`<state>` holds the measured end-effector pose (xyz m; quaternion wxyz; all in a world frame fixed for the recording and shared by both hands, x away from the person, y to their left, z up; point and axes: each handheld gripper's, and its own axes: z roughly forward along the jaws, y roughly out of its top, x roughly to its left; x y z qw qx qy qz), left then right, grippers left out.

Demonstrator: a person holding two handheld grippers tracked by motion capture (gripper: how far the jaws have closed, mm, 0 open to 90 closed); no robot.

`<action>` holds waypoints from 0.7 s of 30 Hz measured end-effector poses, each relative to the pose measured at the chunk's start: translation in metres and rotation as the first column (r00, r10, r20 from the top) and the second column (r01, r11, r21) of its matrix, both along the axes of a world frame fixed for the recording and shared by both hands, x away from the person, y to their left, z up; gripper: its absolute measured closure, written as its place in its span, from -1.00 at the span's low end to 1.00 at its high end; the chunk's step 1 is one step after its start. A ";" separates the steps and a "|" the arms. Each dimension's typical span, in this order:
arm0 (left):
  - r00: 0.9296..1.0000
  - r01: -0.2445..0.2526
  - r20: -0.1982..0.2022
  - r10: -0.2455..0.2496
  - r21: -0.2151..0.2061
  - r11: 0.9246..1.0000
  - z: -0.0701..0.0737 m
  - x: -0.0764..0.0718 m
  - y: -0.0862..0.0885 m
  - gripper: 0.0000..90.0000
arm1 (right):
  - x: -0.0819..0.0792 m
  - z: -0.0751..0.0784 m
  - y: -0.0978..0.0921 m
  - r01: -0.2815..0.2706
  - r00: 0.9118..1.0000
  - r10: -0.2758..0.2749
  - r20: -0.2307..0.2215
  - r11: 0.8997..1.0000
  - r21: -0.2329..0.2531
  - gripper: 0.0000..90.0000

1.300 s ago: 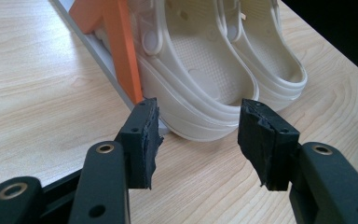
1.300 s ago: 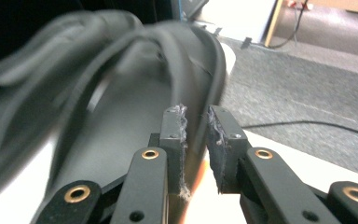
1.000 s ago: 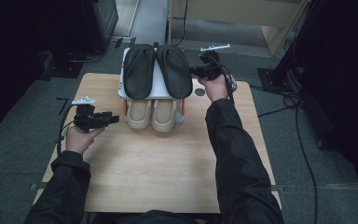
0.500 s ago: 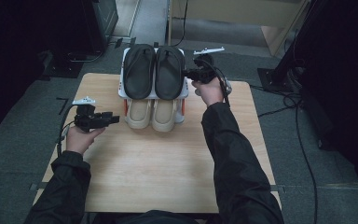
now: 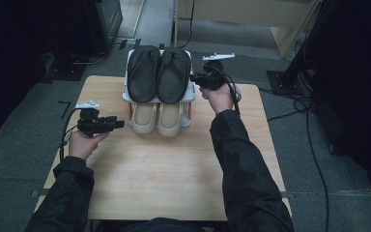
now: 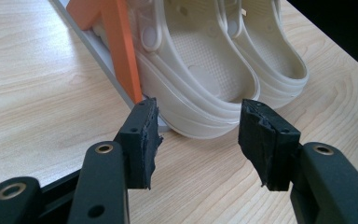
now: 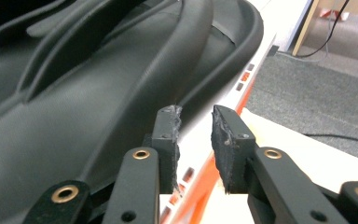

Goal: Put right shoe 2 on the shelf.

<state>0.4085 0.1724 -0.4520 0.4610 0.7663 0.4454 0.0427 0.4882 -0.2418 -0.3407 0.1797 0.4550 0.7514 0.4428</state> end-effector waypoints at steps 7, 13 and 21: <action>1.000 0.005 0.001 -0.005 0.011 1.000 0.000 -0.001 -0.001 0.04 | -0.012 -0.008 -0.019 -0.016 0.999 0.016 0.045 1.000 -0.013 0.47; 1.000 0.016 -0.002 -0.016 0.015 1.000 0.000 -0.001 -0.003 0.04 | -0.026 -0.013 -0.028 -0.060 0.994 0.061 0.088 0.998 -0.018 0.37; 1.000 0.008 0.011 -0.009 0.009 1.000 0.000 -0.003 -0.004 0.02 | -0.044 -0.026 -0.035 -0.112 0.988 0.113 0.102 0.994 -0.016 0.26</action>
